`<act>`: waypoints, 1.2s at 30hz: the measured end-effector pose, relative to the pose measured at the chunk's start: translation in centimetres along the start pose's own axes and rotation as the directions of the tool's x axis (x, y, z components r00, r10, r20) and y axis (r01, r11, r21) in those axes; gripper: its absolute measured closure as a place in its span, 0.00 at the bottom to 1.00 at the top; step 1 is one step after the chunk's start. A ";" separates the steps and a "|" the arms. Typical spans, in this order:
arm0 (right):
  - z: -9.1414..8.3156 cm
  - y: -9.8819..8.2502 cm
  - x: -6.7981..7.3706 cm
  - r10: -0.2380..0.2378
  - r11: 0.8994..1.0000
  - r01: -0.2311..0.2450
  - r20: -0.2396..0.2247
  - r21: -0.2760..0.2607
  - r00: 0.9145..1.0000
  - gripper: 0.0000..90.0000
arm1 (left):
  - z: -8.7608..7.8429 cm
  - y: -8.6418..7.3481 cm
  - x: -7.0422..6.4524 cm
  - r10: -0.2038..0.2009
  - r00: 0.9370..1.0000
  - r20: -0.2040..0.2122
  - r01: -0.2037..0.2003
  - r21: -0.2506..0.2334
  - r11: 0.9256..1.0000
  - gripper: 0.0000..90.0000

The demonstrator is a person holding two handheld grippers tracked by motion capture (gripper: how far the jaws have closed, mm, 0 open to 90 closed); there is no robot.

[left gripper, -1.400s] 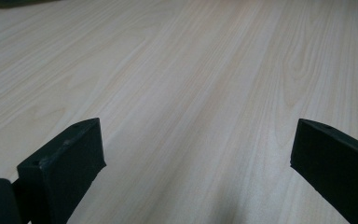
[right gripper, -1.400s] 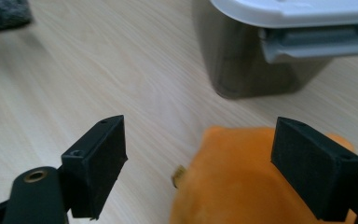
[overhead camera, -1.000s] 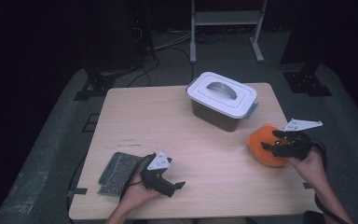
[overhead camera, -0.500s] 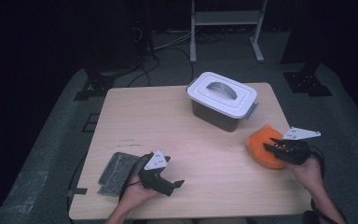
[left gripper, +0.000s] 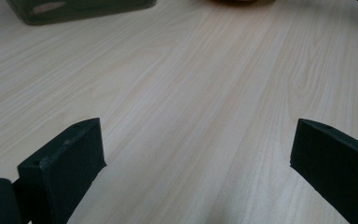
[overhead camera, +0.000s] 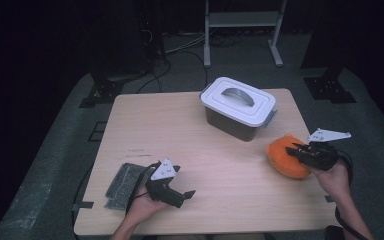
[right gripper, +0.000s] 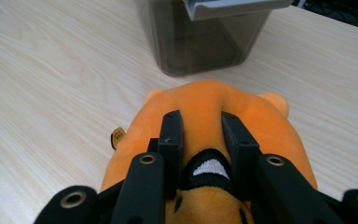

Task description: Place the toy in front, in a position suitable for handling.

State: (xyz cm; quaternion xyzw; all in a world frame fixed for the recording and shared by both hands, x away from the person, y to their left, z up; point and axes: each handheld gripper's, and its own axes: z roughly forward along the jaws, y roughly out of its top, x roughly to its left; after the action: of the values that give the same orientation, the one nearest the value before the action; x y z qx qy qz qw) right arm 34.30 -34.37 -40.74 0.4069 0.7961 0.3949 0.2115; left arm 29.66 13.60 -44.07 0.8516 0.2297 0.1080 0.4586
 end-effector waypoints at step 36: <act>-2.9 7.0 8.7 -0.207 0.975 0.171 -0.303 -0.142 0.930 0.79 | -1.7 -0.3 1.6 -0.015 1.000 0.005 0.015 -0.015 1.000 0.02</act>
State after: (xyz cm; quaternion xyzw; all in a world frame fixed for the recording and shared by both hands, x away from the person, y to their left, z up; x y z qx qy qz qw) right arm 30.69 -26.10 -33.57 0.2472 0.8315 0.4770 0.1408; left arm 30.29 15.77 -43.44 0.8465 0.2342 0.1040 0.4666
